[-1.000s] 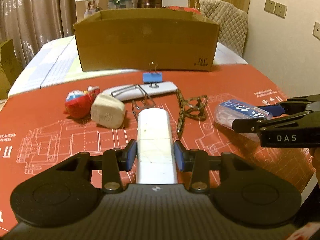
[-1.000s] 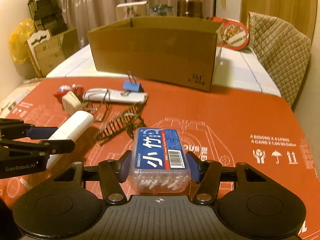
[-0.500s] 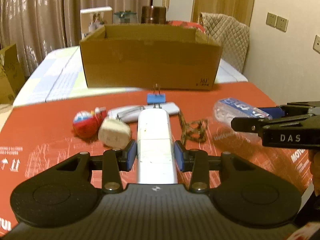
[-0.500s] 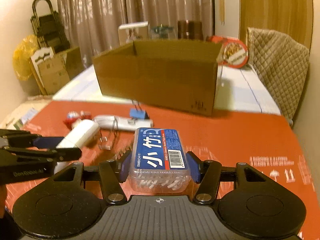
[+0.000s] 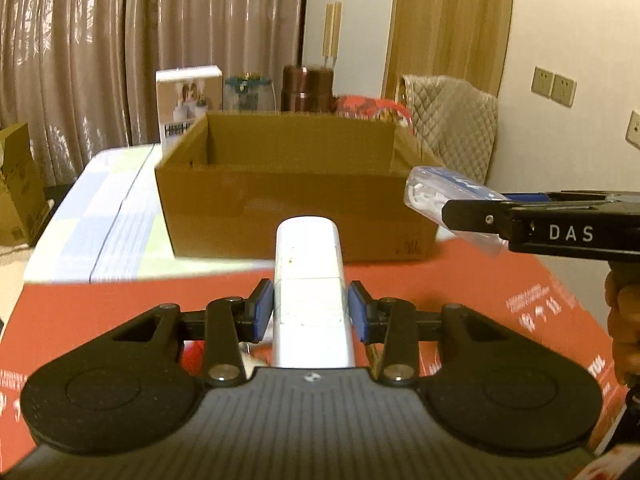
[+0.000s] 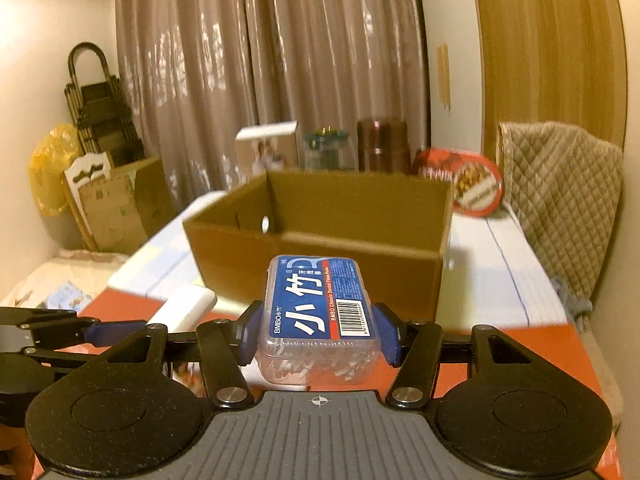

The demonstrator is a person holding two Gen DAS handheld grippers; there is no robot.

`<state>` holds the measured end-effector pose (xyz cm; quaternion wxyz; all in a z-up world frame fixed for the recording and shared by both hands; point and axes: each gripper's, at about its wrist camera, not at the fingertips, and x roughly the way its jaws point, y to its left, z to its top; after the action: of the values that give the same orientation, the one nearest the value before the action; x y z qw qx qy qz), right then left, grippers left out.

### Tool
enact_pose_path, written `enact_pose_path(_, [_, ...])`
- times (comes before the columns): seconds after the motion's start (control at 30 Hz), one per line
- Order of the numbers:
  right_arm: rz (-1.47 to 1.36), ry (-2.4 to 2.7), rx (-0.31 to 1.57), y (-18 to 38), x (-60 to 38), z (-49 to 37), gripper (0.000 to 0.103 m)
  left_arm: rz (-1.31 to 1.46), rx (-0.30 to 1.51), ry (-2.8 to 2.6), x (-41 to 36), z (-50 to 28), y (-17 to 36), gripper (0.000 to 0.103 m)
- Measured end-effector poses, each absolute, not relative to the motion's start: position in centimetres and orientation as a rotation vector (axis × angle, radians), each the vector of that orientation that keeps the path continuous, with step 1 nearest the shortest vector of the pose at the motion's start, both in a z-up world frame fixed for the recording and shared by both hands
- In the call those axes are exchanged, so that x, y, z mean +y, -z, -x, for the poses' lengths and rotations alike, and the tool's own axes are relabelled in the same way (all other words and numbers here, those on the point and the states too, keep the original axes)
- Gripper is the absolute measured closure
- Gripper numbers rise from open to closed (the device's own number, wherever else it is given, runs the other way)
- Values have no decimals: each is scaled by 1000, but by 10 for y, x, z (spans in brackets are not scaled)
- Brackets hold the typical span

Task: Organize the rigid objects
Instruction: 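Carry the power bank with left tool over the box while right tool carries the blue box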

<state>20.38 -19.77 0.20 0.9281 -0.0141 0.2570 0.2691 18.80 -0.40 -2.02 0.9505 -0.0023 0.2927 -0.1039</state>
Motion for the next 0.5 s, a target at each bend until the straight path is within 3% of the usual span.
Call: enact_pose_path(0.5, [4, -455, 471, -18, -179, -311, 49, 6, 501, 241, 1, -309, -17, 68])
